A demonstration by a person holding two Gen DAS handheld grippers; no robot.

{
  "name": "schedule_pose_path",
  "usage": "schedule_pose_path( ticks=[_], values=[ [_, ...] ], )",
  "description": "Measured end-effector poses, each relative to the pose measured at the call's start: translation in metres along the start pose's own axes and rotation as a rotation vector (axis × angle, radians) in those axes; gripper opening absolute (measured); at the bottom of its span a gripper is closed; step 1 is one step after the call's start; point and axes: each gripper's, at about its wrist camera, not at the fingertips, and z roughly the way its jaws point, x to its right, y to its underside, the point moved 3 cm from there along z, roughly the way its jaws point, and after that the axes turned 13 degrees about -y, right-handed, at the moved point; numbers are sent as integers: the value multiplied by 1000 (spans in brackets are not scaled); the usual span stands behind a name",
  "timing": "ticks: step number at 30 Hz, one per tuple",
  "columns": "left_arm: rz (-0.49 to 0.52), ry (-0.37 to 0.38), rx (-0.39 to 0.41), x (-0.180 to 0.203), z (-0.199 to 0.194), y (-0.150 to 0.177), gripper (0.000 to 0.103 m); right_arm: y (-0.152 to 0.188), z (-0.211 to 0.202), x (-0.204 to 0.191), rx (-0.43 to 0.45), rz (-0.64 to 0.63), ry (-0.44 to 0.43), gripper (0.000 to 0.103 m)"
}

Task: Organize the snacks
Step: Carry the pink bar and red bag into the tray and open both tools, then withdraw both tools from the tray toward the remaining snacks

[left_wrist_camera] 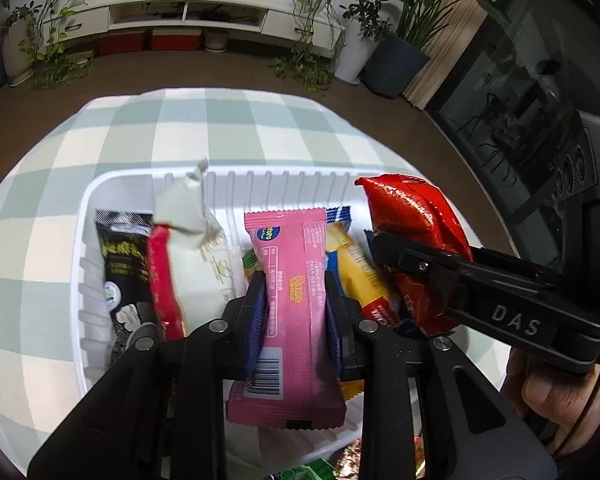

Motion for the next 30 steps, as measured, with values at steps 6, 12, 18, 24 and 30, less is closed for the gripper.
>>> schedule_pose_path(
  ticks=[6, 12, 18, 24, 30],
  values=[
    [3, -27, -17, -2, 19, 3, 25, 5, 8, 0, 3, -32, 28, 39],
    [18, -41, -16, -1, 25, 2, 27, 13, 17, 3, 6, -39, 36, 39],
    [21, -49, -8, -1, 26, 2, 28, 14, 19, 3, 6, -43, 27, 39],
    [20, -49, 13, -1, 16, 4, 29, 13, 12, 1, 7, -36, 26, 45],
    [13, -63, 53, -5, -1, 3, 46, 11, -3, -5, 51, -57, 40, 53]
  ],
)
